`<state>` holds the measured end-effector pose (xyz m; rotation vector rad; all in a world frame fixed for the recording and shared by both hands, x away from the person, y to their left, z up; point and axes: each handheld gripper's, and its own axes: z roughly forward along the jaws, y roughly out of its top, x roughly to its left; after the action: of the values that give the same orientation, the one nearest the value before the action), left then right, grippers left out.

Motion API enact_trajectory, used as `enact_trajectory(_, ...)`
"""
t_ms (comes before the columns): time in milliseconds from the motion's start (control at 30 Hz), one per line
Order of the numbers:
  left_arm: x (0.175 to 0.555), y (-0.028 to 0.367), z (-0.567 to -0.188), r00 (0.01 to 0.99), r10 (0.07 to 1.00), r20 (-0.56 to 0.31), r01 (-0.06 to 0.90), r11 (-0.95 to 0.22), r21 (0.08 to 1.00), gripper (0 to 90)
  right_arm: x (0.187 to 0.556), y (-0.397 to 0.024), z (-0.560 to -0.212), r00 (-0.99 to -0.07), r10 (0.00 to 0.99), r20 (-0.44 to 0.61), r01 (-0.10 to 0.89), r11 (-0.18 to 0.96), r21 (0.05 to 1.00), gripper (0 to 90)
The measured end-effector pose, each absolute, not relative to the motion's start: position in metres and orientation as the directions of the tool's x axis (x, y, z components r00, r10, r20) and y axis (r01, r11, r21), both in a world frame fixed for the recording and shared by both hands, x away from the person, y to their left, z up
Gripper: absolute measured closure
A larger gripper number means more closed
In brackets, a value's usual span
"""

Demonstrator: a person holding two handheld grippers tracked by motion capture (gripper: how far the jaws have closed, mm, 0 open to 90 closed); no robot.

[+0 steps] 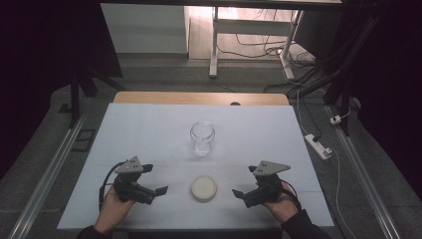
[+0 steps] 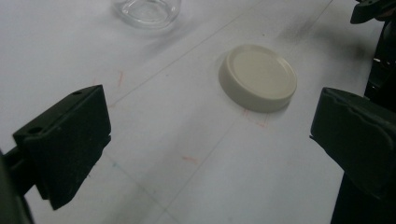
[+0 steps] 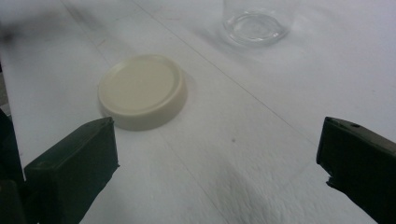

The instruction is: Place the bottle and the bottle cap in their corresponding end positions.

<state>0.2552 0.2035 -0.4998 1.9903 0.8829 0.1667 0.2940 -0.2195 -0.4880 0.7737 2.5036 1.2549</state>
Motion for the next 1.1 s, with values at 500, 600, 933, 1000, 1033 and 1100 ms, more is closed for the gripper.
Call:
enact_trajectory(500,0.223,0.23,-0.51,0.677,0.702,-0.219,0.558,-0.296,0.776,0.0,0.283,-0.256,-0.488,-0.753,0.657,0.04,0.402,0.411,0.818,0.0)
enact_trajectory(600,0.217,0.235,-0.511,0.665,0.713,-0.223,0.563,-0.282,0.777,0.0,0.28,-0.265,-0.488,-0.736,0.675,0.045,0.416,0.399,0.817,0.0)
enact_trajectory(933,0.203,0.252,-0.514,0.623,0.752,-0.217,0.58,-0.257,0.773,0.0,0.27,-0.292,-0.489,-0.676,0.735,0.04,0.461,0.38,0.802,0.0)
enact_trajectory(1000,0.201,0.254,-0.515,0.615,0.759,-0.213,0.584,-0.256,0.771,0.0,0.268,-0.296,-0.49,-0.665,0.746,0.045,0.472,0.373,0.798,0.0)
enact_trajectory(1033,0.2,0.255,-0.515,0.611,0.763,-0.212,0.585,-0.255,0.77,0.0,0.267,-0.299,-0.491,-0.66,0.75,0.045,0.476,0.371,0.797,0.0)
enact_trajectory(1100,0.198,0.258,-0.516,0.602,0.771,-0.208,0.589,-0.253,0.767,0.0,0.266,-0.303,-0.491,-0.648,0.76,0.044,0.485,0.367,0.794,0.0)
